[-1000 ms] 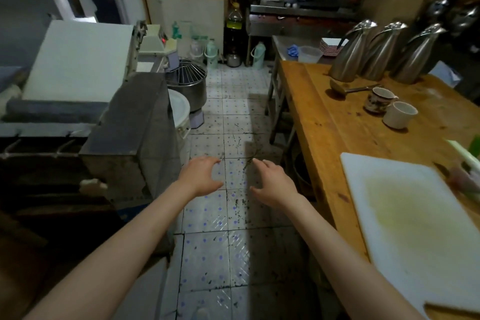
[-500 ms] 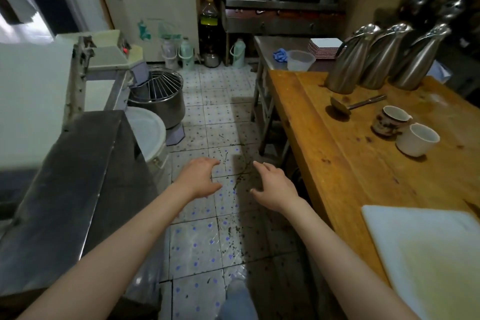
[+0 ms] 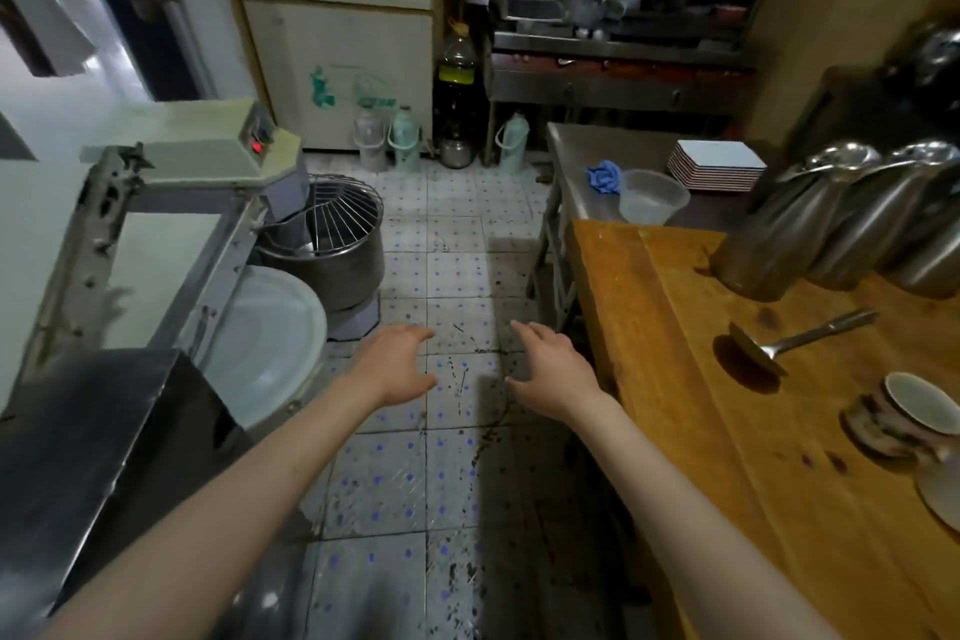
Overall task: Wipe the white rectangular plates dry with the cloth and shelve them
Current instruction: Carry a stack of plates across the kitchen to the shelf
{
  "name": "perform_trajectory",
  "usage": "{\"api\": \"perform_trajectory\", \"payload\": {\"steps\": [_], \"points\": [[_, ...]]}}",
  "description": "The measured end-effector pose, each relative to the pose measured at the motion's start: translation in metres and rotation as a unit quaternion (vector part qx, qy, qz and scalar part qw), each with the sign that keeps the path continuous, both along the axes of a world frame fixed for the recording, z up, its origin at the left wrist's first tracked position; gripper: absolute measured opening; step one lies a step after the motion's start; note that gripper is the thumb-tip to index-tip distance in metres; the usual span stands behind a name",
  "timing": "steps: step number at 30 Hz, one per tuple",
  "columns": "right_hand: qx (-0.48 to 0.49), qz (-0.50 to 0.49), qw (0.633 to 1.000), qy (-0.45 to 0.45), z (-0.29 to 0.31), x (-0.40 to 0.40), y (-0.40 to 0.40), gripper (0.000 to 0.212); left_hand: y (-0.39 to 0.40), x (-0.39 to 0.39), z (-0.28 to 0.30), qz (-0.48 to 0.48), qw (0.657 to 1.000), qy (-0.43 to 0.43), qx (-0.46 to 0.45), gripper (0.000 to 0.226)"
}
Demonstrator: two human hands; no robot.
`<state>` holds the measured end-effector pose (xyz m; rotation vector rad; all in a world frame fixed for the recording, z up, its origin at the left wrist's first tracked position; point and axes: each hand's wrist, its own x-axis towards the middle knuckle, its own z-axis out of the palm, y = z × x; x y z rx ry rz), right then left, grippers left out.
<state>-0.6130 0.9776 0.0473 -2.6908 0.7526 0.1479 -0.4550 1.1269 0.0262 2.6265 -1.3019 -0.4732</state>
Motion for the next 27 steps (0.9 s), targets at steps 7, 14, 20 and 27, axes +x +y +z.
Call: {"api": "perform_trajectory", "payload": {"steps": [7, 14, 20, 27], "points": [[-0.032, 0.006, 0.999, 0.002, -0.003, 0.104, -0.071, 0.078, -0.067, 0.097, -0.003, 0.001, 1.000, 0.004, -0.001, 0.069], [-0.029, -0.034, 0.999, 0.001, -0.004, 0.202, -0.139, 0.078, -0.151, 0.213, 0.009, -0.031, 0.999, -0.010, 0.008, 0.072], [-0.017, -0.081, 0.996, 0.015, -0.005, 0.250, -0.202, 0.078, -0.231, 0.274, 0.005, -0.083, 0.996, -0.011, 0.029, 0.071], [-0.019, -0.130, 0.991, 0.034, -0.011, 0.297, -0.301, 0.078, -0.346, 0.327, 0.000, -0.133, 0.991, -0.003, 0.025, 0.071]]}}
